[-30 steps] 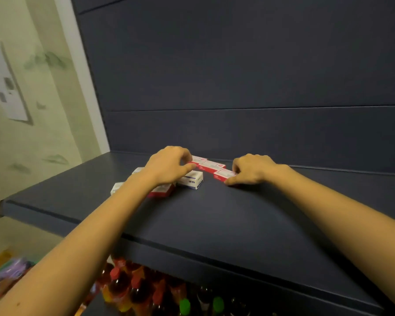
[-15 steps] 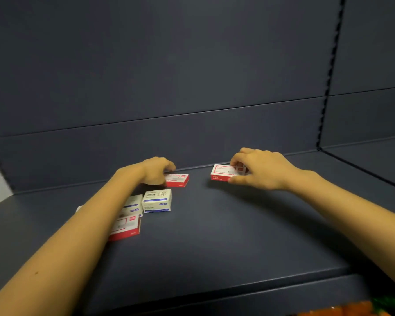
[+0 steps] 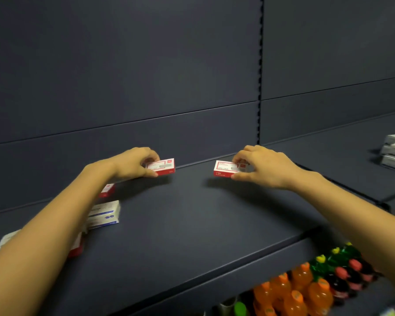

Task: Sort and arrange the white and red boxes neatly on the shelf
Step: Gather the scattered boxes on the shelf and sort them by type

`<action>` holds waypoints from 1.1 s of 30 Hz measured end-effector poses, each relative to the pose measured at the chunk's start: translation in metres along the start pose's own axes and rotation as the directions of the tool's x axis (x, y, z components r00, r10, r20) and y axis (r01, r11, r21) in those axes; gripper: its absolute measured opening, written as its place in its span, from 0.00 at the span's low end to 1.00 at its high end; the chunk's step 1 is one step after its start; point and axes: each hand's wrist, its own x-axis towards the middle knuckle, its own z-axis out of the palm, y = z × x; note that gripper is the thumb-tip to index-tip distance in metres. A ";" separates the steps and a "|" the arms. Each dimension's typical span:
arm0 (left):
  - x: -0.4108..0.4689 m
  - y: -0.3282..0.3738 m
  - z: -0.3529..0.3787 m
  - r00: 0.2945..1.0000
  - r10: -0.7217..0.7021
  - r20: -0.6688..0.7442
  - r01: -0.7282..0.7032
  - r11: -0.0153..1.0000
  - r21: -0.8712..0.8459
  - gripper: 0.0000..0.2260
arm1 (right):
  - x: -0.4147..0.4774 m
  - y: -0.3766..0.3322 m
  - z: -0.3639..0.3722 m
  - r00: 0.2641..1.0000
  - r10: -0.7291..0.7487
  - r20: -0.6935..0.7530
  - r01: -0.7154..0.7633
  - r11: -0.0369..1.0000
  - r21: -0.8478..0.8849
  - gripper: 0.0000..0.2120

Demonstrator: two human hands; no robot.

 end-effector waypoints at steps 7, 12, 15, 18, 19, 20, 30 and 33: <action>0.037 0.120 0.004 0.982 0.188 0.023 -0.188 0.982 -0.002 0.19 | -0.058 0.084 -0.033 0.993 0.119 -0.004 -0.119 0.993 -0.023 0.21; 0.060 0.223 0.015 0.953 0.301 -0.045 -0.302 0.953 -0.027 0.19 | -0.111 0.155 -0.064 0.984 0.177 -0.009 -0.177 0.983 -0.043 0.19; 0.070 0.284 0.021 0.942 0.325 -0.088 -0.330 0.943 -0.048 0.18 | -0.146 0.199 -0.082 0.984 0.178 0.004 -0.177 0.981 -0.074 0.19; 0.079 0.342 0.031 0.934 0.344 -0.097 -0.353 0.931 -0.096 0.17 | -0.180 0.245 -0.096 0.977 0.211 -0.014 -0.211 0.974 -0.081 0.19; 0.082 0.360 0.035 0.933 0.345 -0.099 -0.355 0.929 -0.104 0.17 | -0.191 0.259 -0.100 0.975 0.221 -0.009 -0.221 0.972 -0.084 0.19; 0.084 0.378 0.039 0.933 0.345 -0.103 -0.355 0.929 -0.103 0.17 | -0.200 0.273 -0.104 0.974 0.227 -0.001 -0.226 0.970 -0.089 0.20; 0.134 0.526 0.065 0.925 0.362 -0.118 -0.367 0.930 -0.024 0.19 | -0.271 0.396 -0.139 0.948 0.317 0.011 -0.314 0.944 -0.100 0.20; 0.159 0.559 0.070 0.912 0.392 -0.120 -0.396 0.918 -0.013 0.19 | -0.285 0.434 -0.147 0.935 0.354 0.009 -0.352 0.931 -0.098 0.20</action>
